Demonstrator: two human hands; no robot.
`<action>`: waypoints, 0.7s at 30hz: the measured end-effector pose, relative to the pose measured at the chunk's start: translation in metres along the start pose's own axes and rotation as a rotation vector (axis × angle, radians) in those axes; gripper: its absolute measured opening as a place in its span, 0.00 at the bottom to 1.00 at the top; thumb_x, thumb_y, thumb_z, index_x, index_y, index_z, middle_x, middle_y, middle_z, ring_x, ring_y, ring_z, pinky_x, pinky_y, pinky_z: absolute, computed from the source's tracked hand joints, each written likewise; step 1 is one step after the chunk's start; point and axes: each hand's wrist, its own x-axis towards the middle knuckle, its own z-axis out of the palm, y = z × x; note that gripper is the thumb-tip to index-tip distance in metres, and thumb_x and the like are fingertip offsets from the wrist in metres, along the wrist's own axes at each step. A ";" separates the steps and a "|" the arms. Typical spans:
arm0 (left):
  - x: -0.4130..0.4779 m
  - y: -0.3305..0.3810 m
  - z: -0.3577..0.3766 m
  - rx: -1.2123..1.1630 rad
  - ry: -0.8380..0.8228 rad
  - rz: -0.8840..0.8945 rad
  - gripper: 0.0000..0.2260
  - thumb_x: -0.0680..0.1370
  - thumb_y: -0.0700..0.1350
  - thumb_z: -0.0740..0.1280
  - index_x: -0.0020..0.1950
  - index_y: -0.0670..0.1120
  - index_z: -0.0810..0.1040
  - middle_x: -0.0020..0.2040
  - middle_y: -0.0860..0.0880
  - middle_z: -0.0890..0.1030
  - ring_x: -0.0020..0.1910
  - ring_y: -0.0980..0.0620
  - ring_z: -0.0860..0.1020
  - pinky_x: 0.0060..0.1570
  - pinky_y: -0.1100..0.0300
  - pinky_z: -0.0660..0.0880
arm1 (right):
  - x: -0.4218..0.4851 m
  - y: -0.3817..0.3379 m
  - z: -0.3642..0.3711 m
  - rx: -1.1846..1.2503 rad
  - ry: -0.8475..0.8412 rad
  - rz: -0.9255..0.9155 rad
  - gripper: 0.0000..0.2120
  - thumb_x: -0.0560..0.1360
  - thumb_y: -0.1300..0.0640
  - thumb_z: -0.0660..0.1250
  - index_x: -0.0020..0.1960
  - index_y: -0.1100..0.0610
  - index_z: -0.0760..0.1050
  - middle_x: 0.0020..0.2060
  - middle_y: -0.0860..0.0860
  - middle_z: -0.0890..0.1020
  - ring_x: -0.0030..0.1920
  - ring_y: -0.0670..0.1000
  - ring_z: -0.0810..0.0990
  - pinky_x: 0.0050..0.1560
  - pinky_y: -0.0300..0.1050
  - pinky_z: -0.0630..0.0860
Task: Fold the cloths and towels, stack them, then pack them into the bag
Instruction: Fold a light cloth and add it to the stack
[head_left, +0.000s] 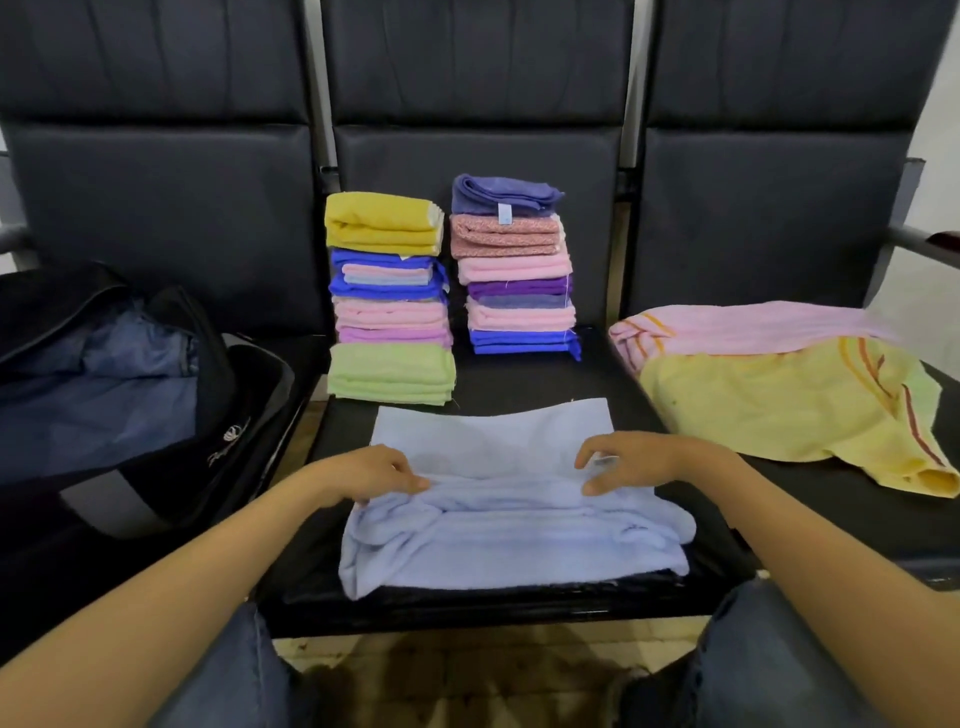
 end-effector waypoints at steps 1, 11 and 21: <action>0.004 -0.002 -0.002 -0.083 -0.006 -0.014 0.15 0.77 0.60 0.64 0.49 0.48 0.76 0.52 0.48 0.79 0.48 0.51 0.77 0.44 0.61 0.73 | 0.003 0.001 -0.002 0.006 0.002 0.003 0.13 0.72 0.41 0.70 0.54 0.42 0.74 0.58 0.45 0.74 0.59 0.47 0.73 0.62 0.47 0.73; 0.022 -0.011 -0.019 -0.555 0.030 -0.033 0.09 0.73 0.27 0.66 0.44 0.41 0.77 0.40 0.44 0.76 0.40 0.49 0.74 0.36 0.61 0.73 | 0.034 0.012 -0.008 -0.130 0.017 0.038 0.05 0.75 0.53 0.66 0.50 0.48 0.73 0.52 0.47 0.74 0.52 0.50 0.73 0.55 0.42 0.71; 0.052 -0.021 -0.024 -0.700 0.168 -0.147 0.08 0.73 0.32 0.68 0.46 0.43 0.75 0.48 0.43 0.77 0.48 0.46 0.76 0.41 0.57 0.74 | 0.065 0.008 -0.017 0.057 0.238 0.140 0.17 0.80 0.45 0.58 0.63 0.53 0.72 0.63 0.53 0.74 0.59 0.53 0.73 0.59 0.43 0.67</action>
